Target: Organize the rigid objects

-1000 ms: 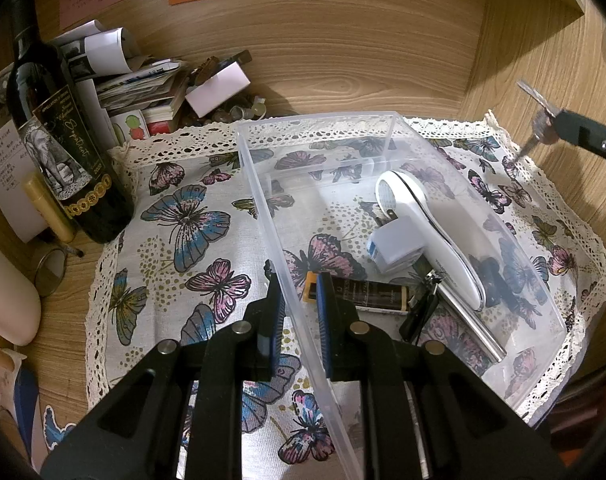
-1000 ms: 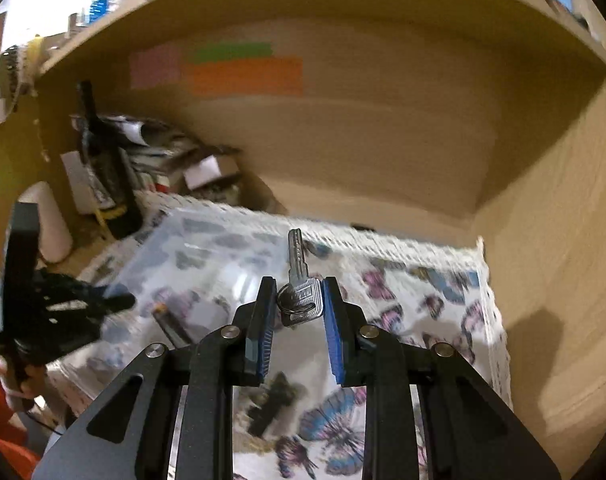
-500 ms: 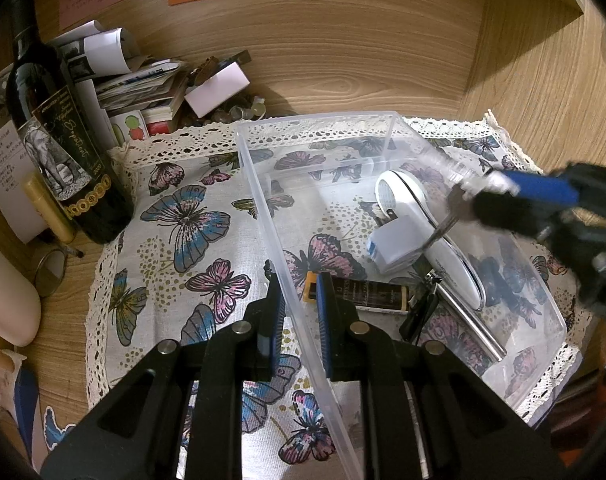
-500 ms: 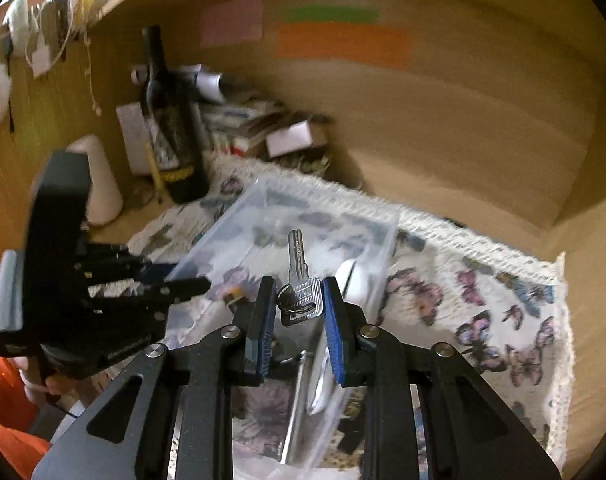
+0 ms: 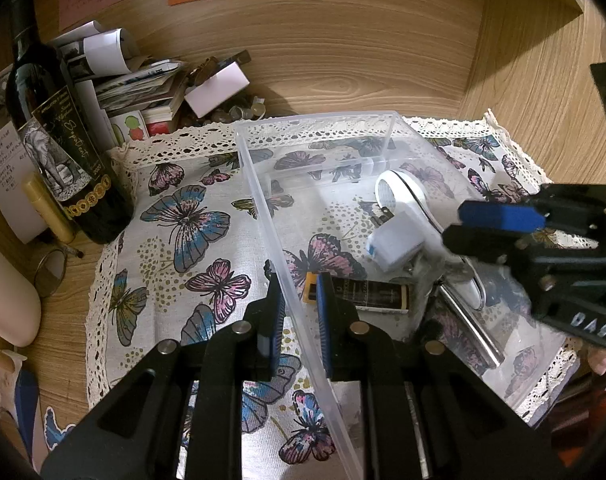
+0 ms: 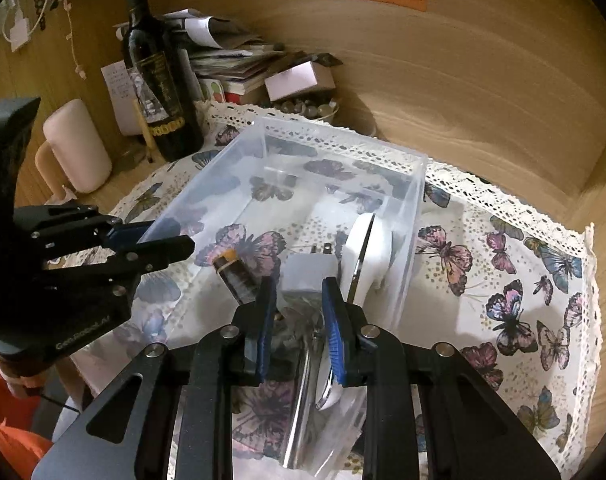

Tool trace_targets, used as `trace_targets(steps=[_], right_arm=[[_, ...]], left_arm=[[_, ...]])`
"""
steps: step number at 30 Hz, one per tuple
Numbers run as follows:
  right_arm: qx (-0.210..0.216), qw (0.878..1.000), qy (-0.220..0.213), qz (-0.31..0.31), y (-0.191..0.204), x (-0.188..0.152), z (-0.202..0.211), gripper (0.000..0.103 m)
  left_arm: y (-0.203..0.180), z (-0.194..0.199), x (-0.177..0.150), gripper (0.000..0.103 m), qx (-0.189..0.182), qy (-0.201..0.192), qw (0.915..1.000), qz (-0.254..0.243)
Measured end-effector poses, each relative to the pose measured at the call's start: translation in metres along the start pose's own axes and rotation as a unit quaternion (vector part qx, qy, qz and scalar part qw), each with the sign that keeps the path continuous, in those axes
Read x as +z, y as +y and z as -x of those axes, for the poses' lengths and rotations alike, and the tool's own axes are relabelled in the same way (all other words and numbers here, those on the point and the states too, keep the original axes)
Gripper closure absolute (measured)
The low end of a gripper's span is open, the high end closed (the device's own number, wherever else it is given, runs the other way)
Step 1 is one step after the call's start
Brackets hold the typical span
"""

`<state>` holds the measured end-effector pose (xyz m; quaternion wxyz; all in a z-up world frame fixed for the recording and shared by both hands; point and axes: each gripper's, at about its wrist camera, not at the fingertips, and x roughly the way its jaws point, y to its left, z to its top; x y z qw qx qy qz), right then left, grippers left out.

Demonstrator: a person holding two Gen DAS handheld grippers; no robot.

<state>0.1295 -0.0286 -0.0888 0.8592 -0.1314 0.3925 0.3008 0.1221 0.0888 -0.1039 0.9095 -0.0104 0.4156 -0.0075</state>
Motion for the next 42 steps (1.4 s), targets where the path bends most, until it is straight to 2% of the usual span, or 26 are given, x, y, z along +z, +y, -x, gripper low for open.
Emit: trace_targets(steps=[9, 13, 20, 27, 31, 34, 36, 40, 42], right_arm=[[-0.032, 0.998, -0.04, -0.024, -0.021, 0.0, 0.037, 0.081], [-0.049, 0.997, -0.044, -0.045, -0.039, -0.008, 0.048, 0.081], [-0.066, 0.995, -0.002, -0.072, -0.061, -0.035, 0.037, 0.08], [-0.042, 0.994, 0.045, -0.086, -0.063, -0.06, 0.012, 0.08], [-0.034, 0.994, 0.053, -0.085, -0.063, -0.067, 0.005, 0.08], [-0.034, 0.994, 0.047, -0.092, -0.068, -0.072, 0.007, 0.071], [-0.032, 0.994, 0.047, -0.094, -0.071, -0.073, 0.01, 0.071], [-0.081, 0.992, 0.05, -0.082, -0.075, -0.075, 0.017, 0.071], [-0.089, 0.991, 0.053, -0.09, -0.082, -0.077, 0.02, 0.071]], left_arm=[[-0.001, 0.0, 0.0, 0.089, 0.001, 0.0, 1.0, -0.001], [-0.001, -0.001, 0.0, 0.089, 0.002, 0.0, 1.0, -0.002], [-0.001, -0.001, 0.0, 0.089, 0.003, 0.0, 1.0, -0.002], [-0.002, -0.001, 0.0, 0.089, 0.007, 0.001, 1.0, -0.004], [-0.003, 0.0, 0.0, 0.089, 0.011, 0.002, 0.9999, -0.006], [-0.004, 0.0, 0.0, 0.089, 0.012, 0.002, 0.9999, -0.006], [-0.004, 0.0, -0.001, 0.089, 0.012, 0.002, 0.9999, -0.006], [-0.004, 0.0, 0.0, 0.089, 0.012, 0.002, 0.9999, -0.006], [-0.004, 0.0, -0.001, 0.089, 0.012, 0.002, 0.9999, -0.006]])
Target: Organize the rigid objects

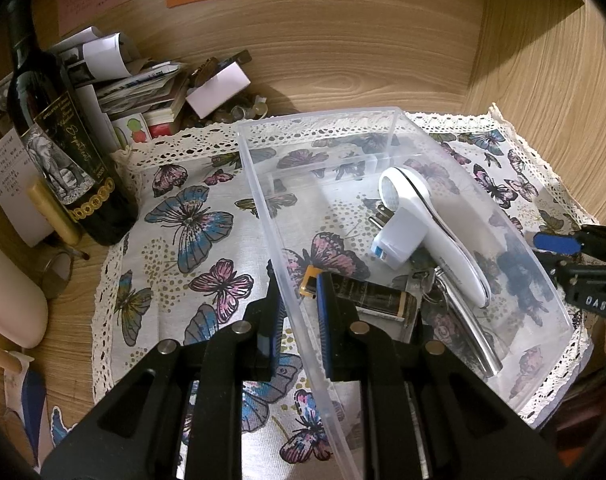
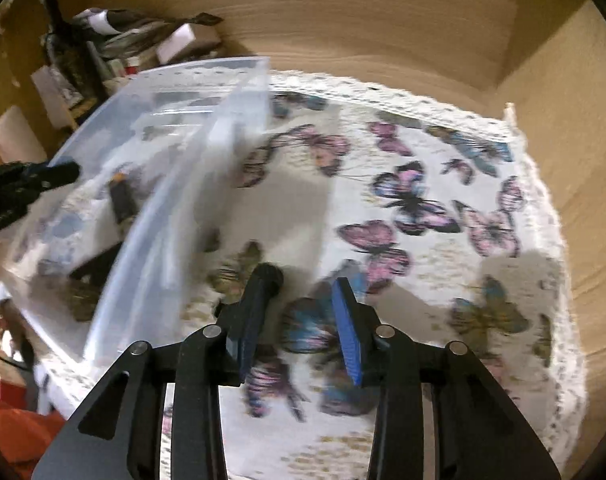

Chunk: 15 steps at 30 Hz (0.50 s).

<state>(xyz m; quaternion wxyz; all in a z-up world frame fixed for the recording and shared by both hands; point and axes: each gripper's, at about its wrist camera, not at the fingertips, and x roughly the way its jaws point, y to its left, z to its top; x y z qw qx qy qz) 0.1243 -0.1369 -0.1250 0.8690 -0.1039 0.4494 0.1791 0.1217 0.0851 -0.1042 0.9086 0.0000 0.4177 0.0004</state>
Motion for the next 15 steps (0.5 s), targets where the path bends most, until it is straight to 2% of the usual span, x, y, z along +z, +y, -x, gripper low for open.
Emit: trace_targets(steps=[6, 15], right_arm=[[0.028, 0.999, -0.006, -0.029, -0.013, -0.002, 0.015, 0.071], [0.062, 0.998, 0.024, -0.004, 0.017, -0.005, -0.001, 0.07]], left_arm=[[0.0, 0.0, 0.0, 0.089, 0.0, 0.0, 1.0, 0.0], [0.0, 0.0, 0.0, 0.089, 0.0, 0.0, 1.0, -0.001]])
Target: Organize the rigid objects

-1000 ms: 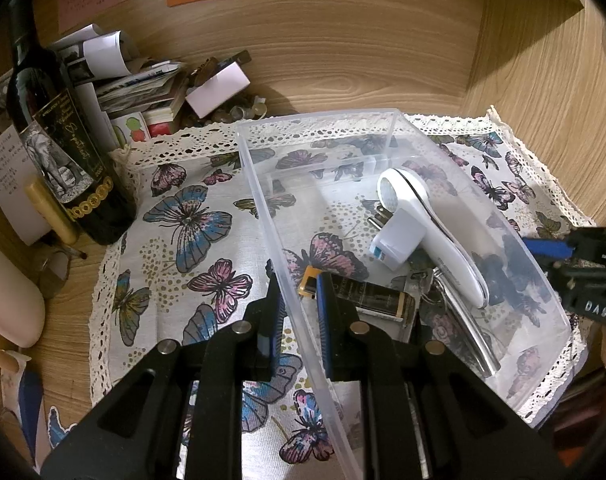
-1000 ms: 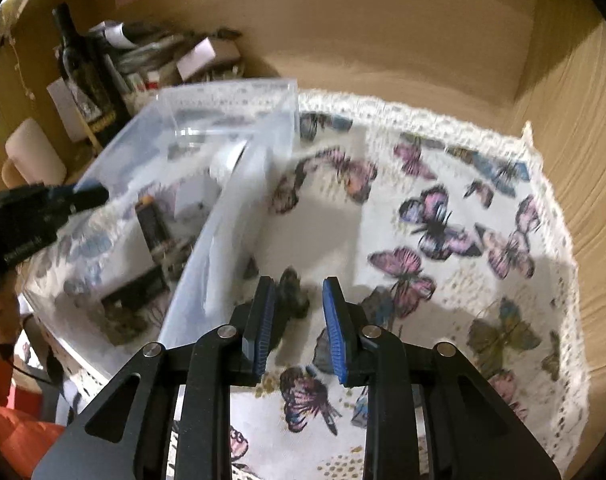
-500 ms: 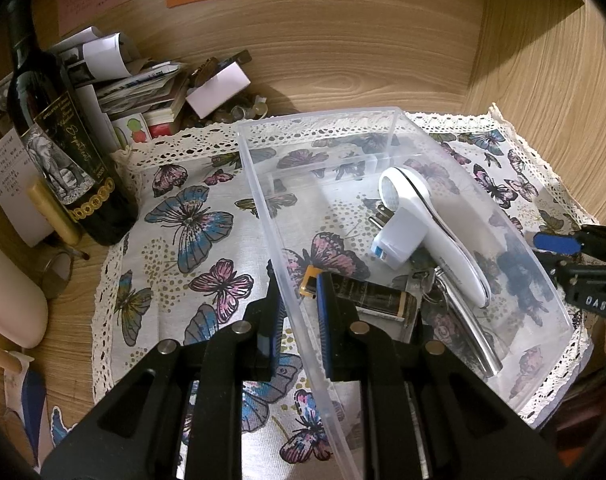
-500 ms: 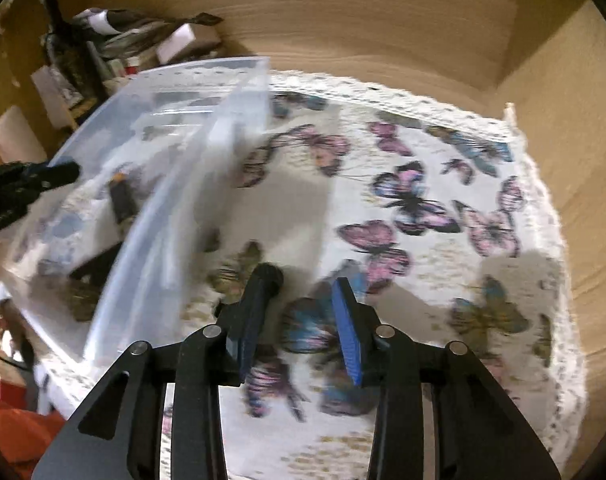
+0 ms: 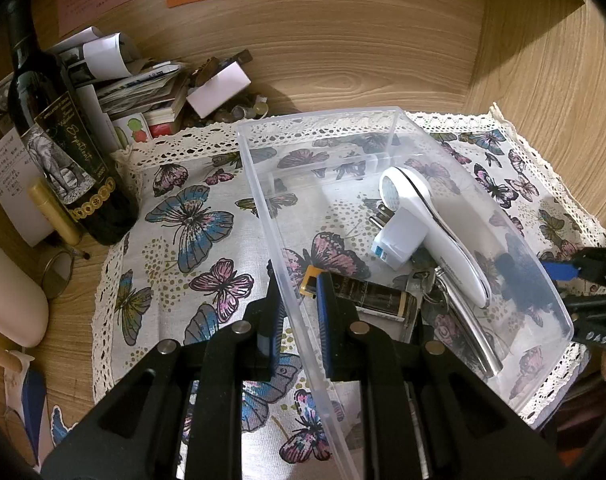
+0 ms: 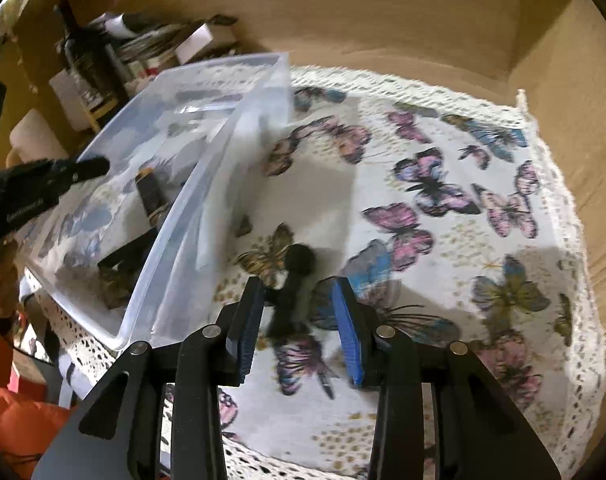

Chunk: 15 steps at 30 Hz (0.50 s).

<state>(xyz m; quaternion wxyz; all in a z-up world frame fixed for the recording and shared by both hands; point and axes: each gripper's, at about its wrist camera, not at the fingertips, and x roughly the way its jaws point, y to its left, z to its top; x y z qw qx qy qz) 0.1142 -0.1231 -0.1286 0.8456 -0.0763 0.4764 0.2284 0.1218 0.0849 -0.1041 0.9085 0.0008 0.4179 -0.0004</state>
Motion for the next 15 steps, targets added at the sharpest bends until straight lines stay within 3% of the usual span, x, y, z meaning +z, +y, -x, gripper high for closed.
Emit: trace_targets(steps=[6, 7, 8, 15], right_arm=[[-0.002, 1.0, 0.009, -0.004, -0.002, -0.001, -0.016, 0.07], [-0.004, 1.0, 0.004, -0.004, -0.003, -0.001, -0.016, 0.074], [-0.006, 1.0, -0.001, -0.004, -0.003, 0.0, -0.016, 0.085], [-0.02, 1.0, -0.023, -0.006, -0.008, 0.003, -0.007, 0.094]], left_arm=[[0.0, 0.0, 0.0, 0.089, 0.001, -0.001, 1.0, 0.001], [0.0, 0.0, 0.0, 0.089, 0.001, 0.0, 1.0, 0.001], [-0.001, 0.0, 0.0, 0.089, 0.0, 0.0, 1.0, 0.001], [-0.001, 0.0, 0.0, 0.089, 0.0, 0.0, 1.0, 0.001]])
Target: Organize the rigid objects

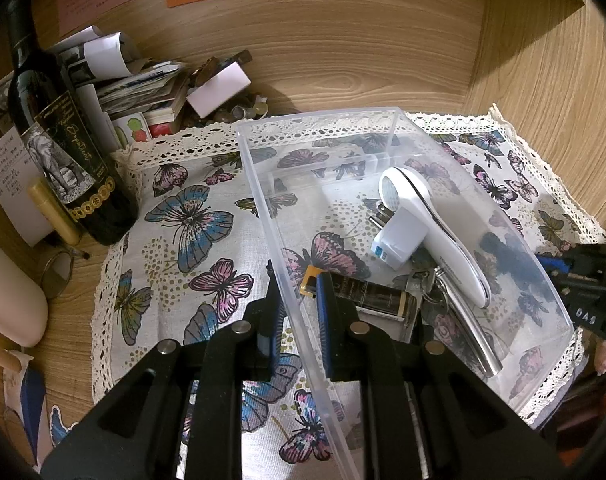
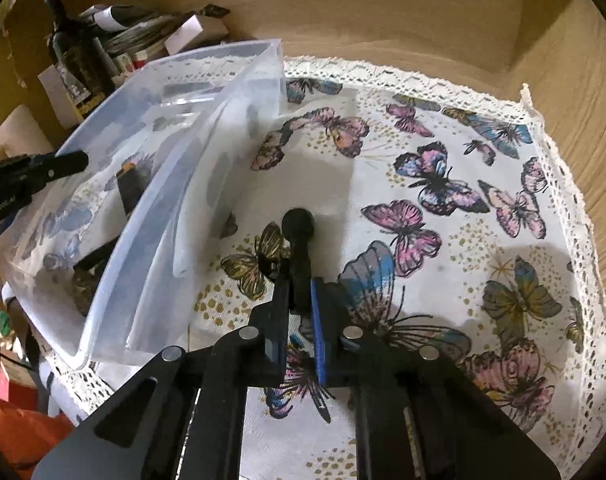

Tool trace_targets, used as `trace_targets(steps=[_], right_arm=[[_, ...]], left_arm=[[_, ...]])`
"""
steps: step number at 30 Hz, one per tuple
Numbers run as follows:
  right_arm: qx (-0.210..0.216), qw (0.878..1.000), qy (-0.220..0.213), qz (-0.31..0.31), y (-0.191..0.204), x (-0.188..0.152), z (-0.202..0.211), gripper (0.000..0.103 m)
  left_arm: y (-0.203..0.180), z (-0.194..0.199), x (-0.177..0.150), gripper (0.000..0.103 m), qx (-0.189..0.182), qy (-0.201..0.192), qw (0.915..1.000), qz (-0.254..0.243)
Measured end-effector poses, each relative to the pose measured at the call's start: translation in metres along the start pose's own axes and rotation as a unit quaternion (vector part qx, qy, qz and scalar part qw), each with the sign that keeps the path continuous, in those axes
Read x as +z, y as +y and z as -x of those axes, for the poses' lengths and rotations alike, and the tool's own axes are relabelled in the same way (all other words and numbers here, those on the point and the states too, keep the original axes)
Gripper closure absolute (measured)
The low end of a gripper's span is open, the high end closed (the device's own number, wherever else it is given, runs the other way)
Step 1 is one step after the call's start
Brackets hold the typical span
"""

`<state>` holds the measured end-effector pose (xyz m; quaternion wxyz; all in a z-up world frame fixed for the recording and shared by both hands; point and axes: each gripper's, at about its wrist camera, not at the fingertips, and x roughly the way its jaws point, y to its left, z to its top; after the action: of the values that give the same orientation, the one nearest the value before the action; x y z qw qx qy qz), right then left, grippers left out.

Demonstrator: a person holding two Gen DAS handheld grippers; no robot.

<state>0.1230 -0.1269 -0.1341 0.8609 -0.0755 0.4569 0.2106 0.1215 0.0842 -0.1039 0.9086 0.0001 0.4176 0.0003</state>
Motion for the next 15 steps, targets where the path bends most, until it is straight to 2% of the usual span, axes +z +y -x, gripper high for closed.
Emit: trace_targets(steps=[15], right_arm=[[-0.016, 0.995, -0.097, 0.03, 0.014, 0.031, 0.047, 0.094]], left_arm=[[0.0, 0.0, 0.0, 0.089, -0.001, 0.0, 1.0, 0.001]])
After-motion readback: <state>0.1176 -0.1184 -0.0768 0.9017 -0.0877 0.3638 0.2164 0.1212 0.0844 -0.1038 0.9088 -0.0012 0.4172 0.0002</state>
